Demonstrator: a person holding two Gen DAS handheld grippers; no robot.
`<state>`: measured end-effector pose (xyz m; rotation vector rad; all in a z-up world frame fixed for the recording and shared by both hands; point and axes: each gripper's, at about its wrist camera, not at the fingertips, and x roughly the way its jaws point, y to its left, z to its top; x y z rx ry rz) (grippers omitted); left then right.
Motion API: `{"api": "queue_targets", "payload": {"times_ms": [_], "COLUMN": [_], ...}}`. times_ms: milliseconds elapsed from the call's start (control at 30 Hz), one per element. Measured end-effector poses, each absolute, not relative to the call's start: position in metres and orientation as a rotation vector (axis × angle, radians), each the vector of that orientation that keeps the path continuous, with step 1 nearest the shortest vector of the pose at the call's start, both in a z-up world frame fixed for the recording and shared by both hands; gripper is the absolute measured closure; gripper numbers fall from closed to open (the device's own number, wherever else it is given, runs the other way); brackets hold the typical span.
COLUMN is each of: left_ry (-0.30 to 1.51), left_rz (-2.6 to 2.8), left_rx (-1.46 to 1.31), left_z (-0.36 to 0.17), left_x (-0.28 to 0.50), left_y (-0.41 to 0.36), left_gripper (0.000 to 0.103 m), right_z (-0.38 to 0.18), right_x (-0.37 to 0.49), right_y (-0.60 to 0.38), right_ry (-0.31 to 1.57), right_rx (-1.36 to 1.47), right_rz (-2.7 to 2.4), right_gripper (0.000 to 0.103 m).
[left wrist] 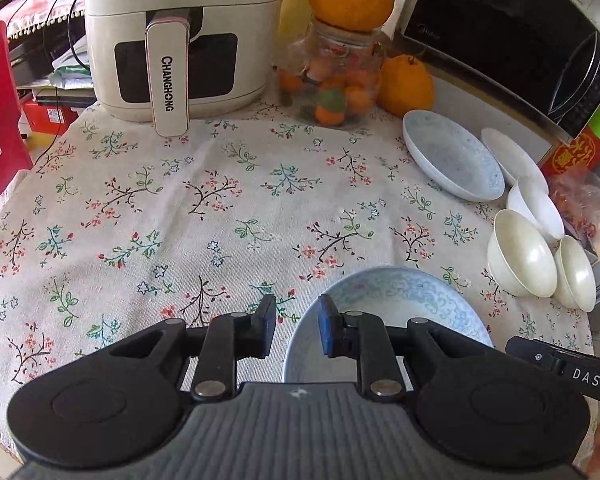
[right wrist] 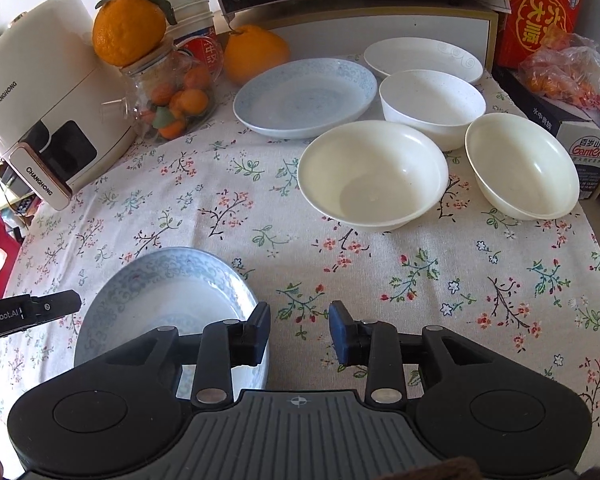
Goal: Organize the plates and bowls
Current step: 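Open both grippers and lift them off the plate rim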
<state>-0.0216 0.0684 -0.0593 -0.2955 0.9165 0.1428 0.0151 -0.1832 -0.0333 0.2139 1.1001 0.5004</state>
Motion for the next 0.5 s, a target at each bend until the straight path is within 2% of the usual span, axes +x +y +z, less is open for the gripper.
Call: {"api": "queue_targets", "payload": {"times_ms": [500], "left_ry": [0.848], "left_rz": [0.084], "left_rx": [-0.208], "left_z": [-0.041], "left_x": [0.000], "left_y": [0.031], "left_gripper": [0.072], "right_z": [-0.018], "right_x": [0.029], "right_y": [-0.207], "right_ry": [1.011], "right_rx": [0.240], "right_rz": [0.422], "right_gripper": [0.058]}}
